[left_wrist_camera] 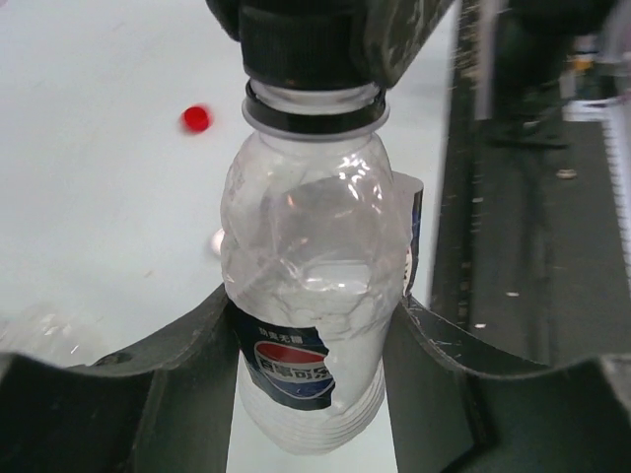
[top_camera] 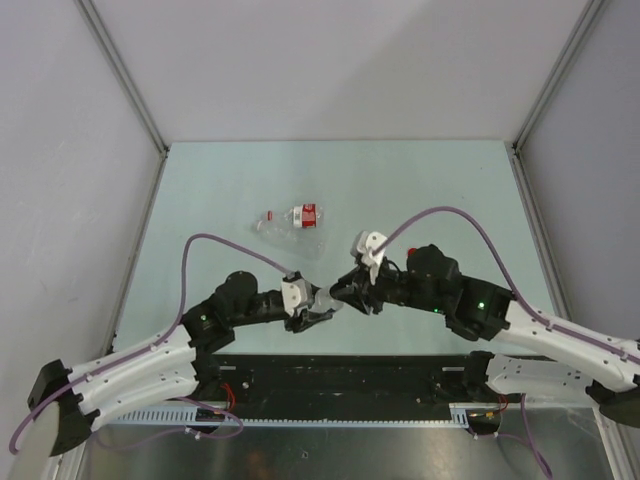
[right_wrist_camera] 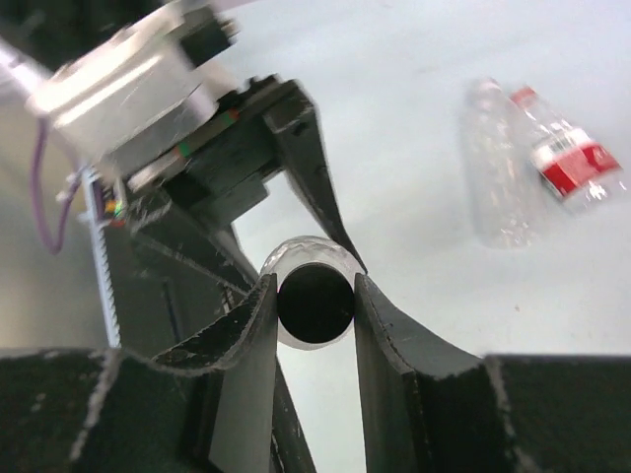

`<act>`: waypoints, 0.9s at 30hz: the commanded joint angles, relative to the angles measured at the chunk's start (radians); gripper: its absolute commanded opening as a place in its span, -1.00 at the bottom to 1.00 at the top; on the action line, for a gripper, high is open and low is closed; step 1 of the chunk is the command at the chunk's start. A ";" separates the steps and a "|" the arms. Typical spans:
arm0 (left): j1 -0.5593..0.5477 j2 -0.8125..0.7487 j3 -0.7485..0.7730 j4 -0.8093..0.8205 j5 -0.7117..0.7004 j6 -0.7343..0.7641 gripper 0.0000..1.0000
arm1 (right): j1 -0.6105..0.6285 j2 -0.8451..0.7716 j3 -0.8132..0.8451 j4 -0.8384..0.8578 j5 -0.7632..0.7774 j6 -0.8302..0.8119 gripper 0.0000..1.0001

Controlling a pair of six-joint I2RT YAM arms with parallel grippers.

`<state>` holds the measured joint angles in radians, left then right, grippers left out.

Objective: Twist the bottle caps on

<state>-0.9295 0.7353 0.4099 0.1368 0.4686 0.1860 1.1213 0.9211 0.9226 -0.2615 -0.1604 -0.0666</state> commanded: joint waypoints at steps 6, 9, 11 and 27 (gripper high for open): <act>-0.005 0.118 0.150 0.227 -0.311 0.062 -1.00 | -0.052 0.245 0.004 0.078 0.548 0.694 -1.00; -0.005 0.148 0.147 0.279 -0.346 0.044 -1.00 | -0.073 0.278 0.004 0.047 0.657 0.886 -1.00; -0.005 0.166 0.146 0.293 -0.371 0.038 -1.00 | -0.076 0.292 0.004 0.045 0.700 0.973 -1.00; -0.005 0.179 0.036 0.302 -0.349 -0.011 -1.00 | -0.172 0.199 0.005 0.248 0.370 0.694 0.38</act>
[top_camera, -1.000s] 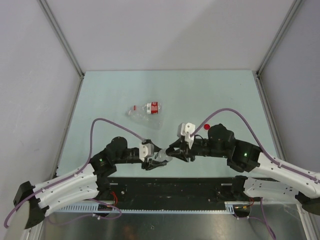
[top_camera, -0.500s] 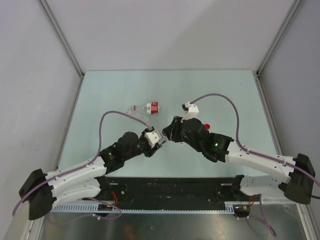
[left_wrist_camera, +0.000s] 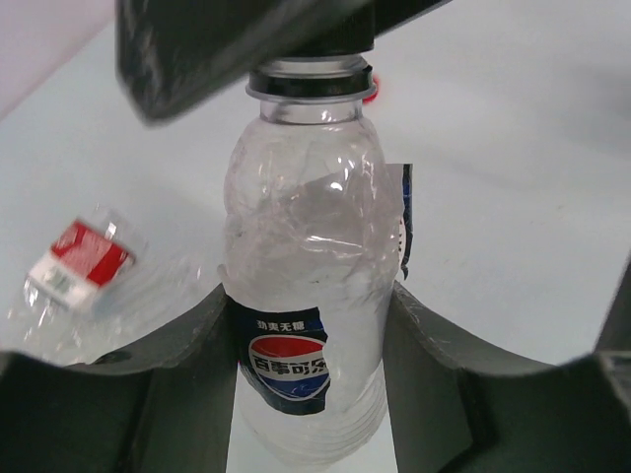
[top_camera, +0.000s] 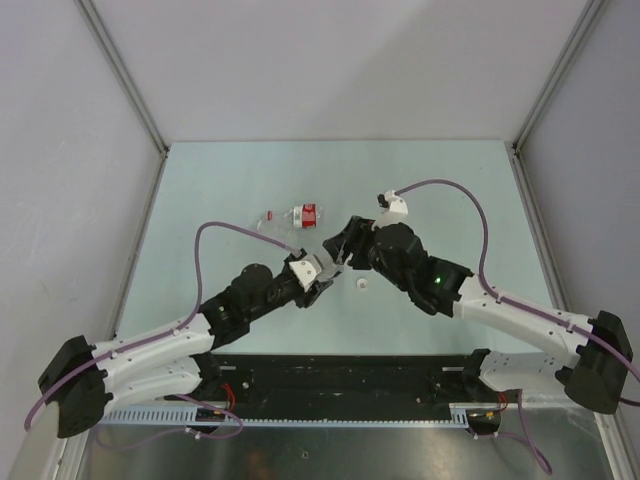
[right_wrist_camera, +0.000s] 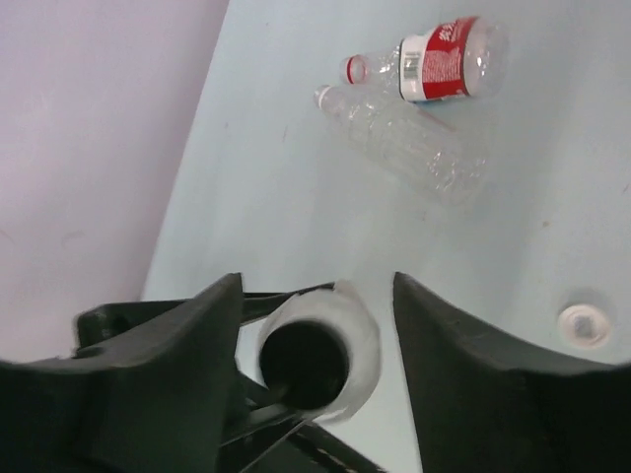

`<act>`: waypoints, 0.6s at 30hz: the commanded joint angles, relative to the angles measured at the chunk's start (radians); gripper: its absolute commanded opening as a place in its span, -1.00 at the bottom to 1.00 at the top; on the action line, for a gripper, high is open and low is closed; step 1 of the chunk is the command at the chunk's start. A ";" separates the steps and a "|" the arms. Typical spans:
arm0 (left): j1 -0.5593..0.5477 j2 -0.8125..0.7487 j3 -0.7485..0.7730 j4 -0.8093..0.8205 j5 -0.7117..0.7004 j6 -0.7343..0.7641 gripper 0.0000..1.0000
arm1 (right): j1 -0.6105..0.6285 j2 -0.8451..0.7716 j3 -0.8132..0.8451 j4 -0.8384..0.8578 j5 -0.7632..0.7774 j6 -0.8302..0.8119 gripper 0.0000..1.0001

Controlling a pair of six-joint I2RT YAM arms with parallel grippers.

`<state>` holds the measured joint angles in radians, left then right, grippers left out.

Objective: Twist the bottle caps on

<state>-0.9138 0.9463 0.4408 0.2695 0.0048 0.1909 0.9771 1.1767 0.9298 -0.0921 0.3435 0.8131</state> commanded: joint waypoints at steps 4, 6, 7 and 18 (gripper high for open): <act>-0.021 -0.025 -0.006 0.170 0.162 -0.036 -1.00 | -0.063 -0.135 -0.002 0.076 -0.223 -0.340 0.87; -0.021 -0.028 -0.011 0.170 0.173 -0.043 -1.00 | -0.076 -0.185 -0.002 0.060 -0.277 -0.403 0.96; -0.021 -0.029 -0.014 0.170 0.180 -0.047 -1.00 | -0.082 -0.210 -0.002 0.053 -0.304 -0.435 0.97; 0.047 -0.089 -0.055 0.144 0.559 0.001 -1.00 | -0.085 -0.415 -0.005 -0.252 -0.775 -1.033 0.99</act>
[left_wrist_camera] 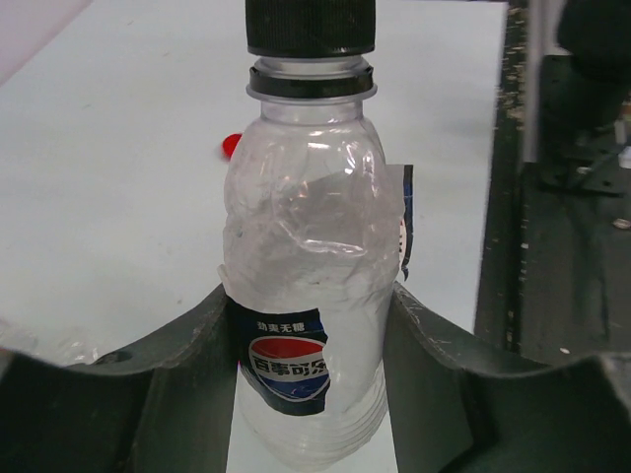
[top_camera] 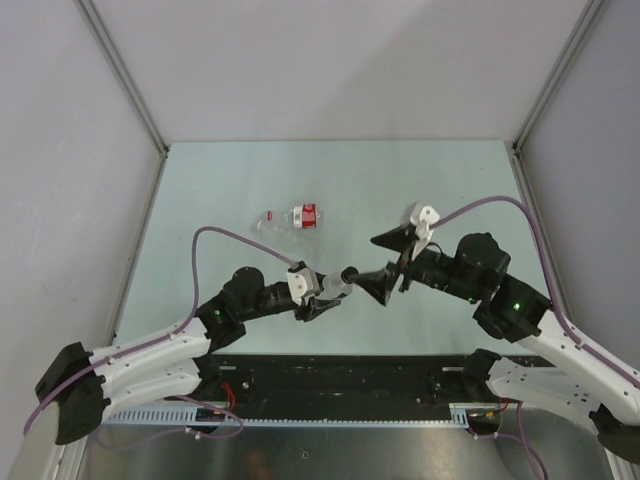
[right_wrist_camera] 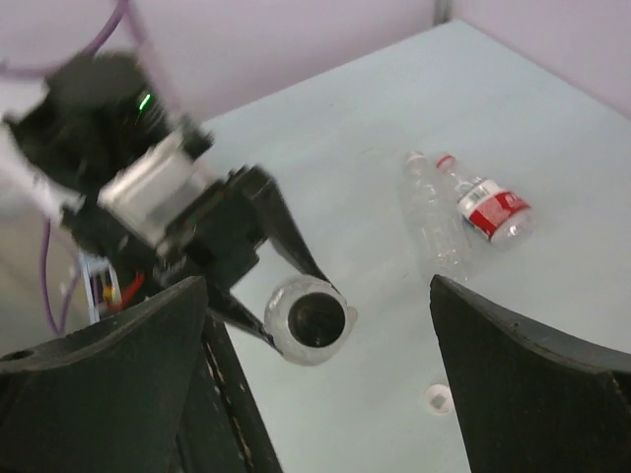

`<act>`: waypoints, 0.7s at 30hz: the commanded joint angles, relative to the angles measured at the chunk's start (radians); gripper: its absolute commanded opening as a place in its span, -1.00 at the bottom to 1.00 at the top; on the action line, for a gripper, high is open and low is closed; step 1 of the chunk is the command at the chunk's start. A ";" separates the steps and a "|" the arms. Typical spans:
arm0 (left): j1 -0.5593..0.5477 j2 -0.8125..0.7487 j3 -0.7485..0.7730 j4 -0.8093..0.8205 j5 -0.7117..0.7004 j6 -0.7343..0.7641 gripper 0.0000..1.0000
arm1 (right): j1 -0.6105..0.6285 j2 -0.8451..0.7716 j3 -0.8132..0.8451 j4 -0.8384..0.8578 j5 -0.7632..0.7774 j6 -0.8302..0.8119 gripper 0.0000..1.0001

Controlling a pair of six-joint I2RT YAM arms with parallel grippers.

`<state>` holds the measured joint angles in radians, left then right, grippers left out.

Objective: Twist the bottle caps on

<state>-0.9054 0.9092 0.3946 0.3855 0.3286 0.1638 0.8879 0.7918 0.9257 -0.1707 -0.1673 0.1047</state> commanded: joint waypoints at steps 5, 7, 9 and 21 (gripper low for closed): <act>0.070 -0.080 -0.007 -0.018 0.404 0.040 -1.00 | 0.033 -0.054 -0.014 -0.265 -0.420 -0.499 0.99; 0.071 -0.074 -0.004 -0.029 0.443 0.044 -1.00 | 0.038 -0.052 -0.017 -0.267 -0.428 -0.510 0.98; 0.072 -0.063 0.004 -0.040 0.467 0.047 -1.00 | 0.040 -0.043 -0.017 -0.261 -0.439 -0.516 0.96; 0.072 -0.046 0.032 -0.073 0.514 0.052 -1.00 | 0.073 0.018 -0.016 -0.219 -0.426 -0.504 0.42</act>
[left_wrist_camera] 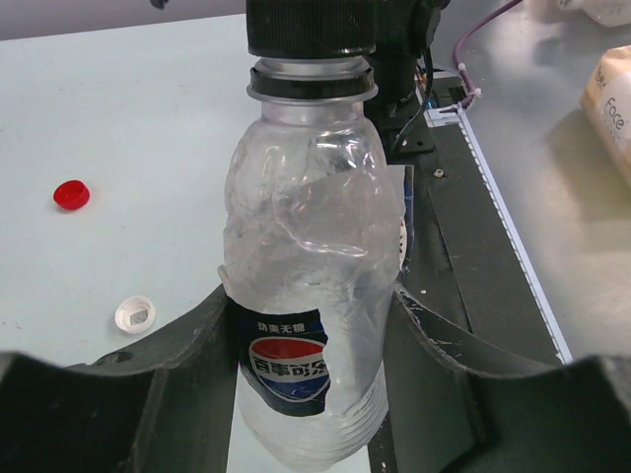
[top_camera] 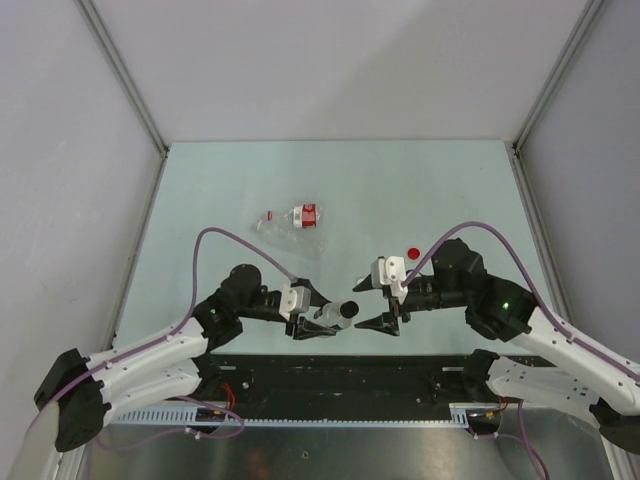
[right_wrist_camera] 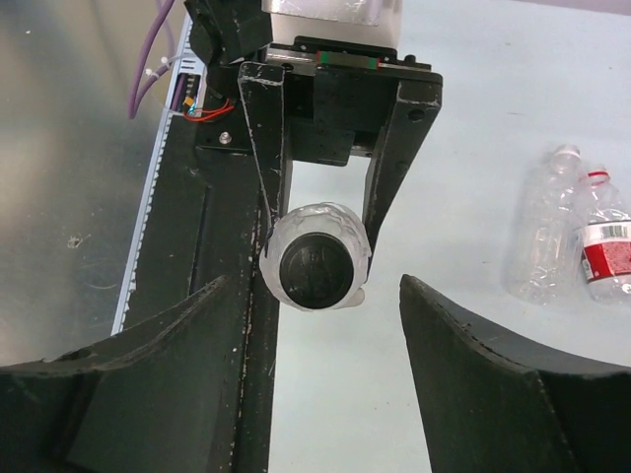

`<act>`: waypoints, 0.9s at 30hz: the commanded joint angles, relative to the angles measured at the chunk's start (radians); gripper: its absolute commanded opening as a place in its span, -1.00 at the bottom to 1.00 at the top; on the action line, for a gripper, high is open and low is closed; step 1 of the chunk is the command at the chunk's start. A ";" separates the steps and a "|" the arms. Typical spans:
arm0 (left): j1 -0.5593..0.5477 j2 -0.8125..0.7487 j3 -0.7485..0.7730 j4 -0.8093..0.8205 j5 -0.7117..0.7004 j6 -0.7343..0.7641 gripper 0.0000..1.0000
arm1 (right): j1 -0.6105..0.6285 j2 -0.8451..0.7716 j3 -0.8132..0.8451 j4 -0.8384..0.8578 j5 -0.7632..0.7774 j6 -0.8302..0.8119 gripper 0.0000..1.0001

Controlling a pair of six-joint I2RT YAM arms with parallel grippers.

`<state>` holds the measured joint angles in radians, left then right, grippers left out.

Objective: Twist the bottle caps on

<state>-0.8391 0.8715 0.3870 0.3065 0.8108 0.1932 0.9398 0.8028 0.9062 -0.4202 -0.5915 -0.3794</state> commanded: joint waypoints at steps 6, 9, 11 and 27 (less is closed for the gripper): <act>0.006 0.006 0.044 0.003 0.024 0.020 -1.00 | 0.056 0.019 0.003 0.022 0.057 -0.030 0.16; 0.006 0.012 0.050 0.002 0.026 0.018 -1.00 | 0.065 0.023 0.002 0.015 0.071 -0.028 0.05; 0.006 0.013 0.052 0.001 0.027 0.016 -1.00 | 0.070 0.027 0.003 0.012 0.079 -0.022 0.02; 0.006 -0.013 0.087 -0.003 -0.168 -0.015 -1.00 | 0.109 0.088 0.003 0.060 0.291 0.229 -0.99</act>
<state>-0.8391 0.8833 0.4019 0.2623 0.7818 0.1921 1.0348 0.8509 0.9062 -0.4122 -0.3981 -0.3122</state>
